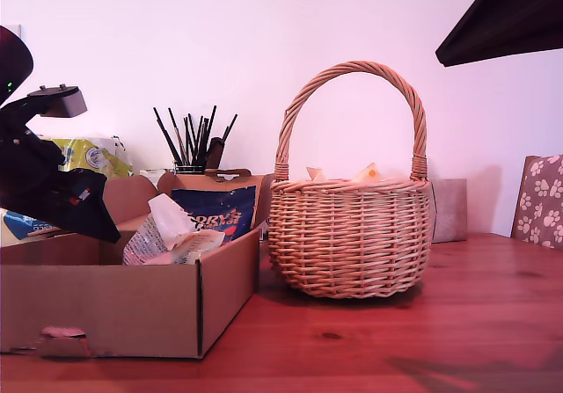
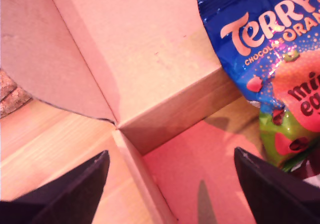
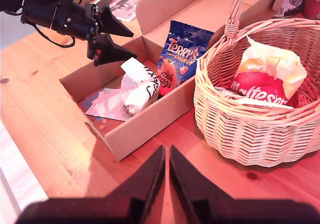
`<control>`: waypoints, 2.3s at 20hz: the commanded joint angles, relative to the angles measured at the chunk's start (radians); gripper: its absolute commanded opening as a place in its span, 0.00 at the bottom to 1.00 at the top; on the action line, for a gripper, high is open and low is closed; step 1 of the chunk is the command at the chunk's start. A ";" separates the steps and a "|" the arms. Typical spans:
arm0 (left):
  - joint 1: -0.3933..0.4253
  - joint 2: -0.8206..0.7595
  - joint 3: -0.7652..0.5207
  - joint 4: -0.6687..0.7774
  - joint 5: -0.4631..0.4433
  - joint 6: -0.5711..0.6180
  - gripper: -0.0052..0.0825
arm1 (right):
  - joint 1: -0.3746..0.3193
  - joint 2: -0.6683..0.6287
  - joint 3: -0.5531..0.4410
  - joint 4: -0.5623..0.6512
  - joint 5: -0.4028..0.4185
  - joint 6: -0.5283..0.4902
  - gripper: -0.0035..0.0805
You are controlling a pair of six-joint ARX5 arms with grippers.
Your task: Move the bags of Easter eggs from the cardboard box on the left into the woven basket on the right side.
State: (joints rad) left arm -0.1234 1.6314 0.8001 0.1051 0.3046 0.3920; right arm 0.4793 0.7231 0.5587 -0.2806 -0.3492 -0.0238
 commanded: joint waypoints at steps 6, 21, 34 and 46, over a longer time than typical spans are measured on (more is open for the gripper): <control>-0.045 -0.139 -0.014 -0.136 0.032 -0.095 0.85 | -0.006 -0.002 -0.014 -0.002 0.009 0.003 0.04; -0.316 -0.266 -0.014 -0.332 0.069 0.002 0.85 | -0.006 -0.002 -0.014 -0.001 0.018 0.019 0.04; -0.315 0.059 -0.014 -0.102 0.068 -0.011 0.85 | -0.006 -0.002 -0.013 -0.002 0.018 0.029 0.04; -0.315 0.115 -0.014 -0.087 0.027 -0.045 0.21 | -0.006 -0.002 -0.013 0.006 0.018 0.042 0.04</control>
State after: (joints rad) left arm -0.4404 1.6981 0.8108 0.0326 0.3386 0.3569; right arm 0.4774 0.7223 0.5587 -0.2832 -0.3309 0.0048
